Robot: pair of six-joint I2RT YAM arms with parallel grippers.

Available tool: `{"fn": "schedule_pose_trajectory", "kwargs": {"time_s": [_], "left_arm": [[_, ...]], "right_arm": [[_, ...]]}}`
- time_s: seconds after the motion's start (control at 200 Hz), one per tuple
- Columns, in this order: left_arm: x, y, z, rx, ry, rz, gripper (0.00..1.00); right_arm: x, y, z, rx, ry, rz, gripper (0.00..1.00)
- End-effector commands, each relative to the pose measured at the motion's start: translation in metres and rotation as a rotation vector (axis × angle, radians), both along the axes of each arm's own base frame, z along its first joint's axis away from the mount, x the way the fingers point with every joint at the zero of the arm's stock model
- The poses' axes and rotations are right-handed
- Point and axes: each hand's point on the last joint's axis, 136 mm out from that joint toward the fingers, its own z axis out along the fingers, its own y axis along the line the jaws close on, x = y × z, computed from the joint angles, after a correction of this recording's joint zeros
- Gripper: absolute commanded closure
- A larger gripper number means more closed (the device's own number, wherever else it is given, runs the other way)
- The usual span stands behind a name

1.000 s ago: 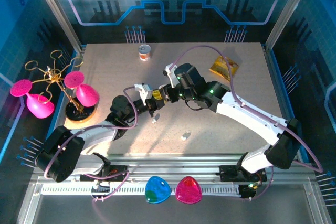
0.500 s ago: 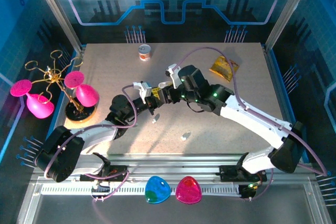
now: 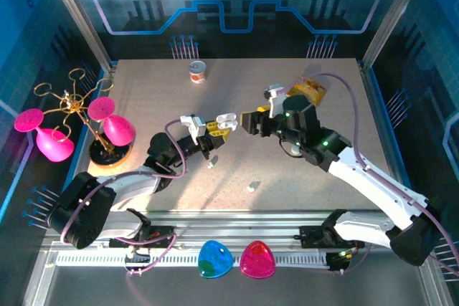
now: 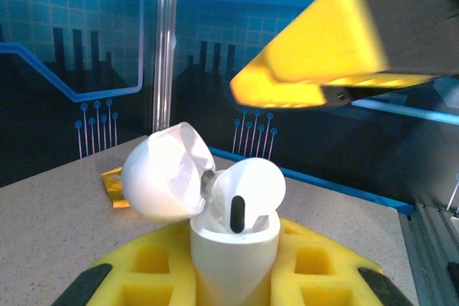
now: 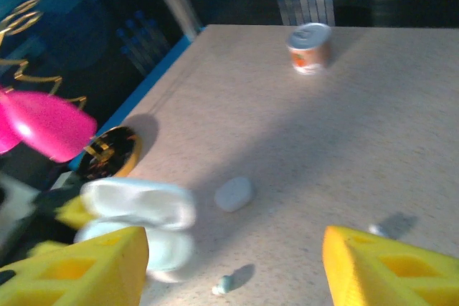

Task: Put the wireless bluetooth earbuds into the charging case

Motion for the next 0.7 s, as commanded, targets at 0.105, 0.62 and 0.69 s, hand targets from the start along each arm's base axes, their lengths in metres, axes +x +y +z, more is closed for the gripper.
{"fn": "schedule_pose_trajectory", "kwargs": {"time_s": [0.105, 0.62, 0.69], "left_arm": [[-0.013, -0.001, 0.002, 0.008, -0.079, -0.049, 1.0], [-0.011, -0.005, -0.004, 0.026, -0.131, -0.065, 1.0], [-0.012, -0.006, -0.005, 0.027, -0.133, -0.072, 1.0]], "right_arm": [[0.008, -0.023, -0.009, 0.092, 0.06, -0.026, 0.38], [-0.045, 0.058, 0.014, 0.005, -0.075, 0.352, 0.77], [-0.047, 0.068, 0.016, 0.008, -0.078, 0.382, 0.79]]}}
